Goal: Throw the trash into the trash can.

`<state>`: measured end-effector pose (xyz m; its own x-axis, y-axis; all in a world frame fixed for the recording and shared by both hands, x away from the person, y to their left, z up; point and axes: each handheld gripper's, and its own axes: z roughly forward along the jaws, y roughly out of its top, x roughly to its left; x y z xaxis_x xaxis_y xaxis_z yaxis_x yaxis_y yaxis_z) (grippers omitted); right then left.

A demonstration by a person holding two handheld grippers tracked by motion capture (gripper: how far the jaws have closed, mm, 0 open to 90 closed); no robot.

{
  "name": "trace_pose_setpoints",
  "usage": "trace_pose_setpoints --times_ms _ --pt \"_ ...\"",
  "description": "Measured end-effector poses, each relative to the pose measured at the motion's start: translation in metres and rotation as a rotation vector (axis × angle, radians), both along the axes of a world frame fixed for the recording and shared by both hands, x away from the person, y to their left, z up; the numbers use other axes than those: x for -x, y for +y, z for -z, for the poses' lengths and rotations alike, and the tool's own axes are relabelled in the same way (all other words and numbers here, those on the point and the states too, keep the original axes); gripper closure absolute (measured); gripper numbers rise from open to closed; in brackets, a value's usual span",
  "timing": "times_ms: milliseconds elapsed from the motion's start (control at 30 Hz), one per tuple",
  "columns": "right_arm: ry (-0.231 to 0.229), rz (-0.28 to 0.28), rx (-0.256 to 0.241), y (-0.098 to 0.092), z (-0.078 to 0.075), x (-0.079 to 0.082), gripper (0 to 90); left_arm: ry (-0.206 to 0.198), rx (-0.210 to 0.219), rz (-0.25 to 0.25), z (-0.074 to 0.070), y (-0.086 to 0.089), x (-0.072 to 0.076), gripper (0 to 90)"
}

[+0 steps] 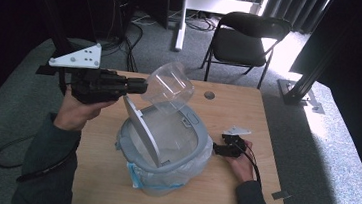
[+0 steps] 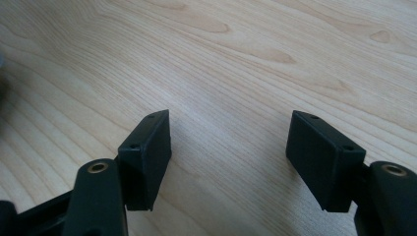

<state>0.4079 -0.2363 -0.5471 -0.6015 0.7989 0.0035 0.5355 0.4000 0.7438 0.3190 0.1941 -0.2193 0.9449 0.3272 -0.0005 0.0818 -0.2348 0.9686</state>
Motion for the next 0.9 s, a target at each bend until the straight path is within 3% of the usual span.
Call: trace_pose_setpoints --times_ms 433,500,900 --pt "0.001 0.0 0.0 -0.0001 0.0 0.0 32.7 -0.016 -0.012 0.02 -0.0034 -0.0014 0.0062 82.9" --pt "0.0 -0.001 0.0 -0.0001 0.0 0.0 32.7 -0.022 -0.008 0.029 -0.0031 -0.0011 0.007 78.0" --pt "0.0 -0.001 0.0 -0.0001 0.0 0.0 32.7 -0.03 0.03 0.023 -0.0022 0.0074 0.01 69.3"
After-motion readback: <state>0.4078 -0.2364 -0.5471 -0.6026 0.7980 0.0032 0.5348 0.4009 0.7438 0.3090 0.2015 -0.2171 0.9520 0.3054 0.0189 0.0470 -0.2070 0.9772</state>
